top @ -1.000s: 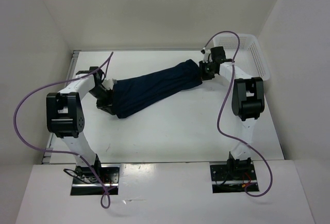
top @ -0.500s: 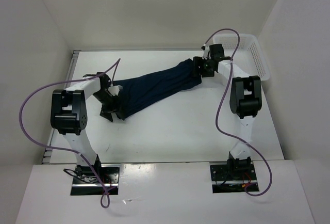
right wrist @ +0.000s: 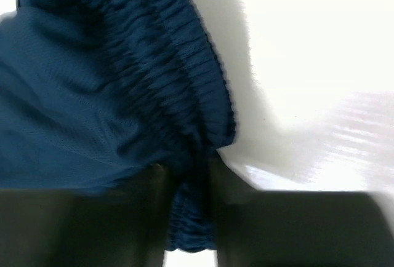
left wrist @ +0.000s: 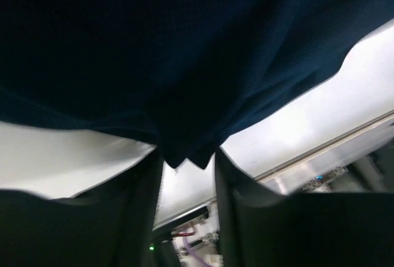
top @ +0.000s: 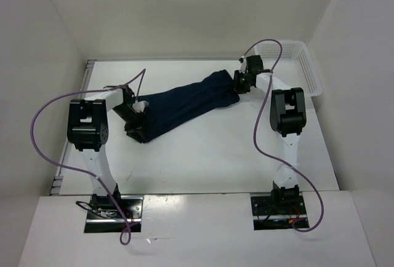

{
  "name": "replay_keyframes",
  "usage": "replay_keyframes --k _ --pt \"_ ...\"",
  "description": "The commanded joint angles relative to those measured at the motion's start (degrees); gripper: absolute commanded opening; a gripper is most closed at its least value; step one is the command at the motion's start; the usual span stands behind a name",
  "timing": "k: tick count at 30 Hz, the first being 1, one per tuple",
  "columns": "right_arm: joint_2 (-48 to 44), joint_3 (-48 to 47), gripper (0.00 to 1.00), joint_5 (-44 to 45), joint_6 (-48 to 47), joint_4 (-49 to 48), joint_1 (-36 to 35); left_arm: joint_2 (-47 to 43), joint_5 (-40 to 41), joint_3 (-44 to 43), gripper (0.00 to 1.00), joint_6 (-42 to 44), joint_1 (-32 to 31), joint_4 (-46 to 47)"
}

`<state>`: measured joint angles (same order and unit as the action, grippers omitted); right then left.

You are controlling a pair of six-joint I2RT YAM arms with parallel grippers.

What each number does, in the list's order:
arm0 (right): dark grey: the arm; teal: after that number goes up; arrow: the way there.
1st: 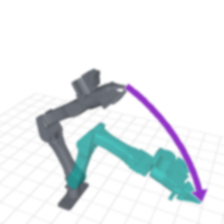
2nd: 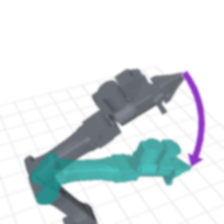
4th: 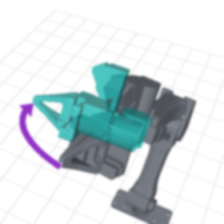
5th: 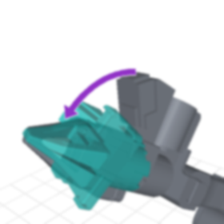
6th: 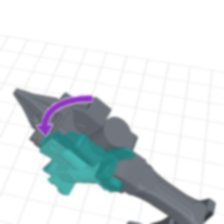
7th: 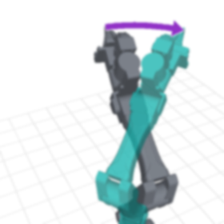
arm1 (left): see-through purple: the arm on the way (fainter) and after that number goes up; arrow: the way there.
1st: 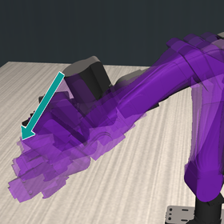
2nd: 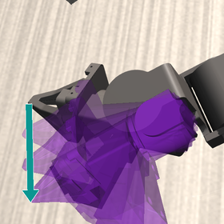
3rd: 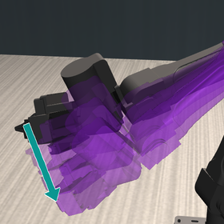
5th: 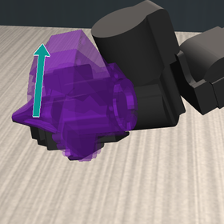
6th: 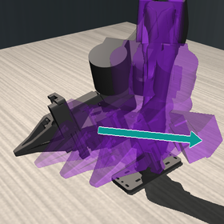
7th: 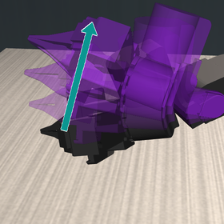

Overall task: Fold and stack the shorts
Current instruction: Fold the shorts

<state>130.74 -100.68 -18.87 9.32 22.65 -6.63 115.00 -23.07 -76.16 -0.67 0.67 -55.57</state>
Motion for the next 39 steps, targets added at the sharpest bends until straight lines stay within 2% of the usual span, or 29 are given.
replay_keyframes --k 1,3,4,7,8,12,19,22,23,24,27,28,32,35,39 --pt "0.6 0.7 0.22 -0.8 0.4 -1.4 -0.7 2.7 -1.4 -1.3 0.41 0.7 0.1 2.5" --pt "-1.6 3.6 0.11 -0.8 0.3 -0.2 -1.2 2.7 -0.5 -1.3 0.35 0.7 0.1 2.5" --pt "-2.6 4.9 0.04 -1.6 -0.3 -0.2 -1.2 2.7 1.2 -1.3 0.27 0.7 0.1 3.1" --pt "-8.0 11.7 0.0 -4.3 -1.3 1.2 -1.2 1.4 6.4 -1.9 0.17 0.7 1.0 4.6" --pt "-9.5 15.6 0.0 -4.9 -1.3 1.7 -1.2 0.8 7.5 -1.9 0.04 0.7 1.7 4.6" --pt "-18.9 24.7 0.0 -4.9 -2.5 4.1 -1.2 -2.7 10.4 -1.9 0.01 0.7 4.1 5.9" --pt "-28.9 37.3 0.0 -4.3 -2.0 6.7 -1.2 -7.2 18.1 0.1 0.0 0.7 5.1 7.4" --pt "-31.0 39.6 0.16 -2.9 -2.6 6.7 -1.2 -7.2 18.7 0.1 0.0 0.7 6.2 7.4" --pt "-32.2 40.3 0.23 -2.9 -3.2 6.7 -1.2 -7.9 18.7 0.1 0.02 0.7 6.2 7.4" --pt "-32.8 40.3 0.45 -2.9 -4.1 7.2 -1.2 -7.9 18.7 0.7 0.07 0.7 6.2 7.4" --pt "-35.0 38.6 0.64 -2.9 -6.9 7.8 -1.2 -10.0 17.1 1.4 0.24 0.7 6.2 7.4" --pt "-35.6 37.1 0.64 -2.9 -8.4 7.8 -1.2 -10.5 16.6 1.9 0.36 0.7 6.2 6.8" --pt "-38.8 32.6 0.66 -1.3 -12.9 8.4 -1.2 -13.7 16.0 2.5 0.57 0.7 6.2 5.7" --pt "-40.9 31.3 0.66 2.0 -15.6 7.0 -1.2 -15.8 16.0 2.0 0.62 0.7 6.2 4.3" --pt "-45.2 31.8 0.64 5.6 -19.5 4.7 -2.7 -19.0 13.2 -2.1 0.62 0.7 6.2 1.4"
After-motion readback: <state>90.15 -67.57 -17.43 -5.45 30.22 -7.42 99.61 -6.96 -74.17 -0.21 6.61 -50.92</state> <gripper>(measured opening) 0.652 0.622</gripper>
